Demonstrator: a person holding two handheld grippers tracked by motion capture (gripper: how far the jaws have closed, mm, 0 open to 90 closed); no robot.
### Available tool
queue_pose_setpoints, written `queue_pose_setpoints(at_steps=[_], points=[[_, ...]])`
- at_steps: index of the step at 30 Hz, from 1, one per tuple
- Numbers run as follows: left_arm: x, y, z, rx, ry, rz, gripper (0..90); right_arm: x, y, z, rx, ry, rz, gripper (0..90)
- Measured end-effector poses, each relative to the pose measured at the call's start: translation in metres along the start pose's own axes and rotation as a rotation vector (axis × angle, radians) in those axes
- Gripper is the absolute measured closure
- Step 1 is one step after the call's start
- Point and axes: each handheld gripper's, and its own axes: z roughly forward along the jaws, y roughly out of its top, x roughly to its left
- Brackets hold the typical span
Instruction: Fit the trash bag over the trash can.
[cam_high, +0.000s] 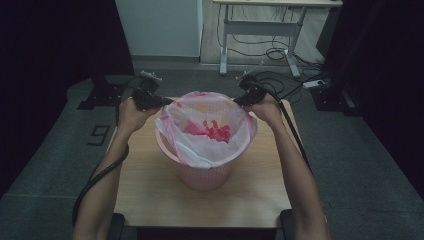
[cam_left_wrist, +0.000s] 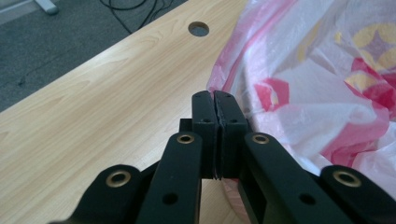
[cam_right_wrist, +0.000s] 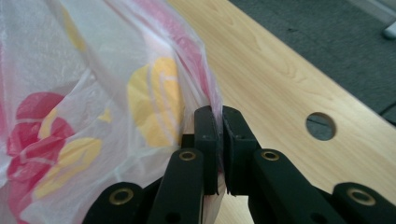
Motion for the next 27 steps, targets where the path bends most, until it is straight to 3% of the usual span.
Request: queue_pose_setpoints(at_steps=[9,11,13,14,16,17,20,21,22,23,24,25,27], points=[[0.007,-0.002,0.005,0.001,-0.085,-0.052,88.8,-0.008,-0.002,0.005,0.038,0.056,0.078,86.4],[0.007,-0.002,0.006,0.0,-0.087,-0.054,88.8,-0.008,-0.001,0.005,0.042,0.053,0.081,86.5],[0.007,-0.003,0.007,0.027,-0.089,-0.048,88.6,-0.01,-0.002,0.008,0.099,0.002,0.084,86.4],[0.006,-0.005,0.01,0.051,-0.09,-0.04,88.6,-0.01,-0.004,0.012,0.148,-0.019,0.057,86.6],[0.006,-0.008,0.011,0.053,-0.093,-0.039,88.7,-0.01,-0.007,0.017,0.166,-0.02,0.058,86.5],[0.008,-0.011,0.01,0.049,-0.103,-0.044,88.7,-0.013,-0.015,0.025,0.144,0.011,0.072,85.8],[0.012,-0.017,0.009,0.036,-0.125,-0.054,88.4,-0.013,-0.02,0.027,0.124,0.027,0.073,81.3],[0.014,-0.021,0.007,0.017,-0.13,-0.062,80.5,-0.015,-0.021,0.024,0.098,0.004,0.075,69.6],[0.014,-0.021,0.007,0.017,-0.13,-0.062,73.3,-0.015,-0.021,0.024,0.098,0.004,0.075,69.6],[0.015,-0.022,0.005,0.013,-0.12,-0.066,73.3,-0.015,-0.021,0.021,0.091,-0.013,0.076,63.3],[0.015,-0.023,0.0,-0.012,-0.127,-0.066,61.4,-0.017,-0.02,0.011,0.045,-0.043,0.08,51.1],[0.015,-0.023,0.0,-0.012,-0.127,-0.066,57.7,-0.017,-0.02,0.011,0.045,-0.043,0.08,51.1],[0.015,-0.023,-0.008,-0.032,-0.1,-0.06,52.7,-0.016,-0.019,-0.001,-0.004,-0.048,0.083,45.0]])
